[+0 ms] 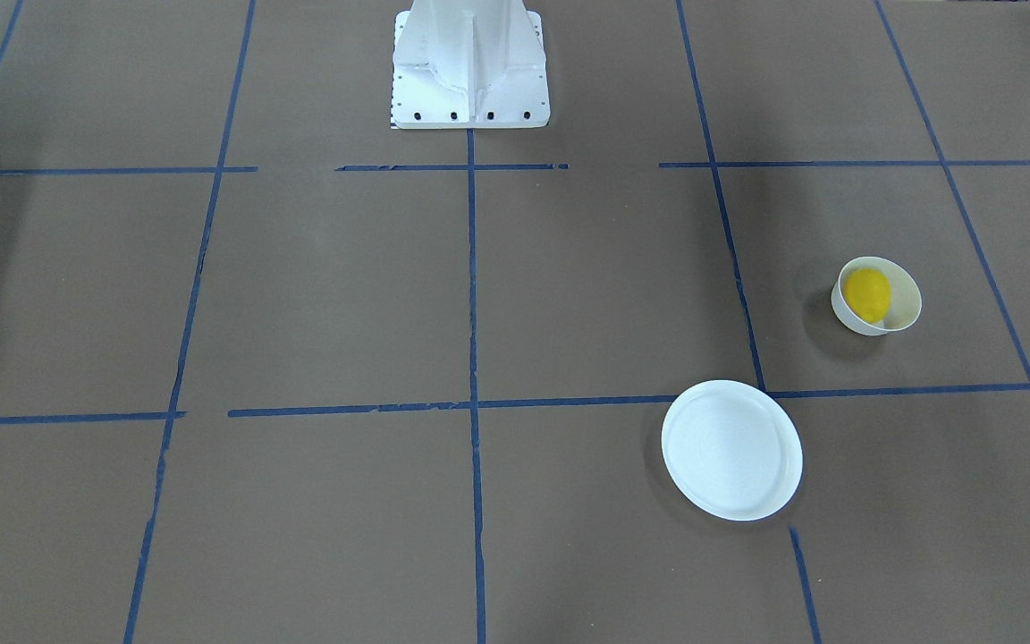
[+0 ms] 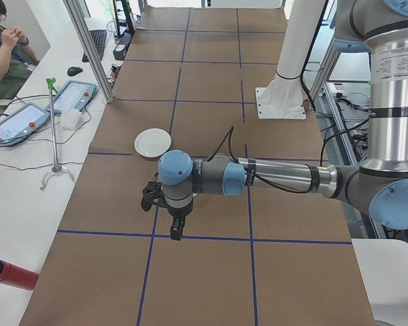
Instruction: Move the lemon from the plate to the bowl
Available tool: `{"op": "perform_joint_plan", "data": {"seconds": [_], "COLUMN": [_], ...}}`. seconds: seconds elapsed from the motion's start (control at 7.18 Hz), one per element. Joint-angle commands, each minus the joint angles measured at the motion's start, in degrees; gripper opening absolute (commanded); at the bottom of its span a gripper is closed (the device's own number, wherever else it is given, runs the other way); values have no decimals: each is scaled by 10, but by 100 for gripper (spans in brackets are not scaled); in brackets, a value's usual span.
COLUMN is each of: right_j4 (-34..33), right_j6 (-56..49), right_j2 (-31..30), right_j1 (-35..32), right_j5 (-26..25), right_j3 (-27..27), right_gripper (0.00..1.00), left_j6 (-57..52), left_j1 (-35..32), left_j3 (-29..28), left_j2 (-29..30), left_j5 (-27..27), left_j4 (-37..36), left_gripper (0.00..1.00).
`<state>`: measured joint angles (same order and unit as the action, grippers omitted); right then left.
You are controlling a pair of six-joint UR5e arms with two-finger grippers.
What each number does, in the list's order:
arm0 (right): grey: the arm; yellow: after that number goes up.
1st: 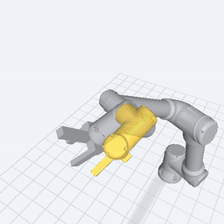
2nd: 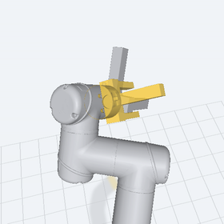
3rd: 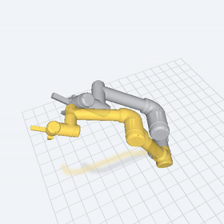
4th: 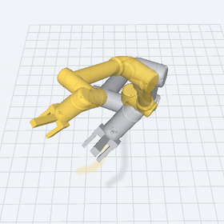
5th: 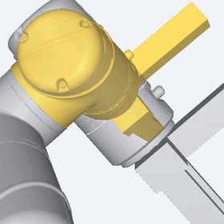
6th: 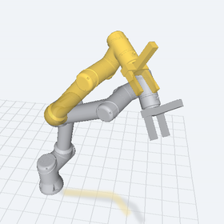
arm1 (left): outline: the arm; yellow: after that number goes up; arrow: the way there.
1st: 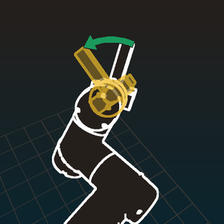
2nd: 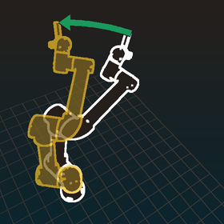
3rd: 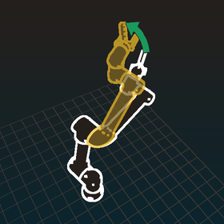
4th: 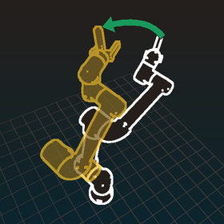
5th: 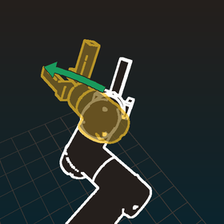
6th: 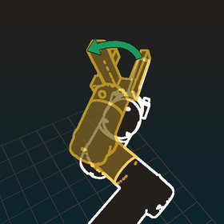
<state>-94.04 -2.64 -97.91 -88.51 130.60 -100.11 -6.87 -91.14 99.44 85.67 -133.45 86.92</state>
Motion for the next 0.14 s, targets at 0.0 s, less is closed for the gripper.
{"op": "perform_joint_plan", "data": {"seconds": [0.0], "right_j4": [0], "right_j6": [0], "right_j2": [0], "right_j1": [0], "right_j5": [0], "right_j3": [0], "right_gripper": [100], "left_j6": [-1], "left_j1": [0], "left_j3": [0], "left_j2": [-1], "left_j5": [0], "left_j4": [0], "left_gripper": [100]}}
